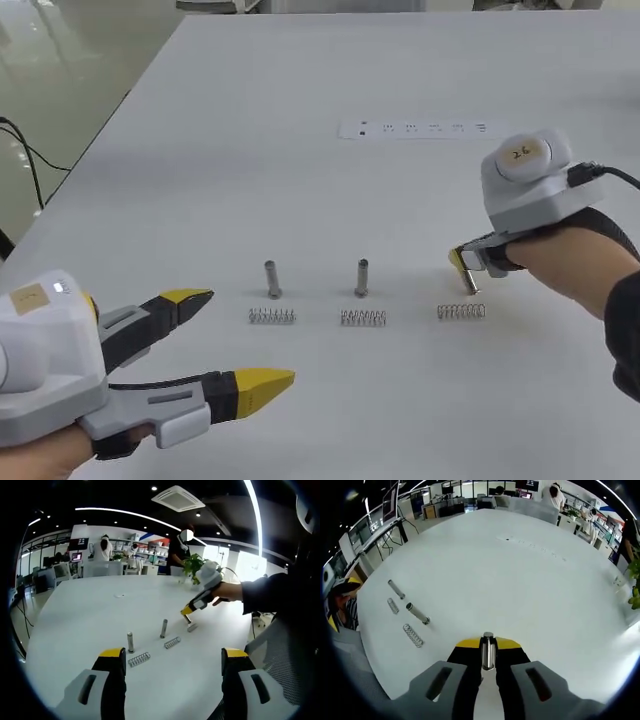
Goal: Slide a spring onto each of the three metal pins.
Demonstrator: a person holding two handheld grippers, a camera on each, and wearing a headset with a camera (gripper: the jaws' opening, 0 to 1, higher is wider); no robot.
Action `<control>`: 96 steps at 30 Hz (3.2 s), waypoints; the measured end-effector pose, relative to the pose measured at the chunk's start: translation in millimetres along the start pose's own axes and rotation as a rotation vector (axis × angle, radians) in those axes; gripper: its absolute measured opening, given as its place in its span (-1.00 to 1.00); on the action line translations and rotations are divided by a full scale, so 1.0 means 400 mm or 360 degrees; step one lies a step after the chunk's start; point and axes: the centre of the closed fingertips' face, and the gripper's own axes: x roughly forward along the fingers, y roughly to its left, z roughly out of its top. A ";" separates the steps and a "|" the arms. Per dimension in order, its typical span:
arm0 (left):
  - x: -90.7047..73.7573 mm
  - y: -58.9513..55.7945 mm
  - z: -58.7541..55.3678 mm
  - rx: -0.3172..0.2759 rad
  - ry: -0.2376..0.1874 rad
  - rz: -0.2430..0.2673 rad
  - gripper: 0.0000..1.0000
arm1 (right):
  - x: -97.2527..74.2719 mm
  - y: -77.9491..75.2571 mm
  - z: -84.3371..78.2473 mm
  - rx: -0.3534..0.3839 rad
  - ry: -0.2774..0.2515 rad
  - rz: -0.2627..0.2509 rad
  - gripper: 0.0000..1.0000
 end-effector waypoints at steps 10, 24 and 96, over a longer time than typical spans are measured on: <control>0.001 -0.002 0.002 0.0009 0.0001 -0.0004 0.54 | -0.021 0.002 0.002 -0.0002 -0.0056 0.0000 -0.79; 0.003 -0.005 0.001 0.0015 0.0006 -0.0010 0.54 | -0.044 -0.001 -0.019 0.0058 -0.0127 0.0004 -0.79; 0.006 -0.015 0.002 0.0020 0.0018 -0.0027 0.52 | -0.029 0.057 -0.137 -0.0308 -0.0020 0.0293 -0.52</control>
